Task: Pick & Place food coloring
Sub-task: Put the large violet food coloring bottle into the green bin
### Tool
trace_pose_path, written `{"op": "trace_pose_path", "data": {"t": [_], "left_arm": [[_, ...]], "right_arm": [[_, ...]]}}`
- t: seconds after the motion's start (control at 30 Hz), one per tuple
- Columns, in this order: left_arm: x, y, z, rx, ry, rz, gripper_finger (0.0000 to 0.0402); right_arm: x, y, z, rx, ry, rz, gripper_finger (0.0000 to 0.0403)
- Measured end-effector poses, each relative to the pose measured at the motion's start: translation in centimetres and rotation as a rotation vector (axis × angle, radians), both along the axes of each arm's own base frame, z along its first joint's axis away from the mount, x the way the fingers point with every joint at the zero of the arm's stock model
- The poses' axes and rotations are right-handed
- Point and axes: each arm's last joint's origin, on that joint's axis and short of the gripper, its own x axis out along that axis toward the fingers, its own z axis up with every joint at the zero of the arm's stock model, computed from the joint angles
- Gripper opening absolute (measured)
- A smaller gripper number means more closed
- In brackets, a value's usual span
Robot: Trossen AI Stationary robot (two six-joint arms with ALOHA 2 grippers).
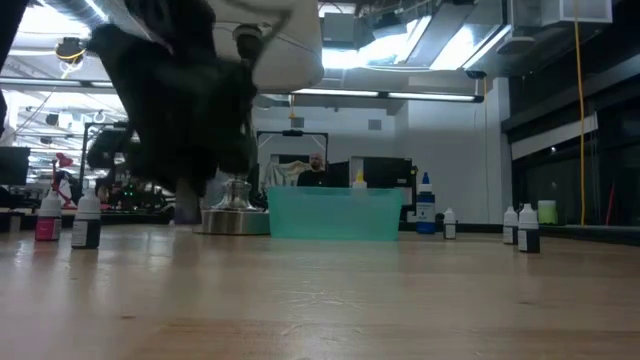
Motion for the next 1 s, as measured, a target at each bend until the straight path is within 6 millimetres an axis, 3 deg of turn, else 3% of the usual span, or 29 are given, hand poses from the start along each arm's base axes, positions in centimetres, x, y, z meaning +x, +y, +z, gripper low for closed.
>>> {"op": "trace_pose_path", "data": {"t": [0.2,0.57,0.77,1.0], "left_arm": [[1.4,-4.1,5.1,-0.008,-0.017,-0.226,0.0115],[1.2,-9.4,17.6,-0.092,-0.137,-0.655,0.0115],[0.4,-11.2,22.1,-0.138,-0.204,-0.855,0.0114],[0.4,-12.7,25.4,-0.109,-0.267,-1.075,0.0115]], "right_arm": [[0.1,0.6,0.0,0.102,-0.002,0.073,0.0207],[1.1,4.3,0.4,0.231,-0.021,0.309,0.0207],[3.0,7.0,0.7,0.279,-0.088,0.385,0.0207],[7.1,10.1,-0.6,0.335,-0.13,0.39,0.0207]]}}
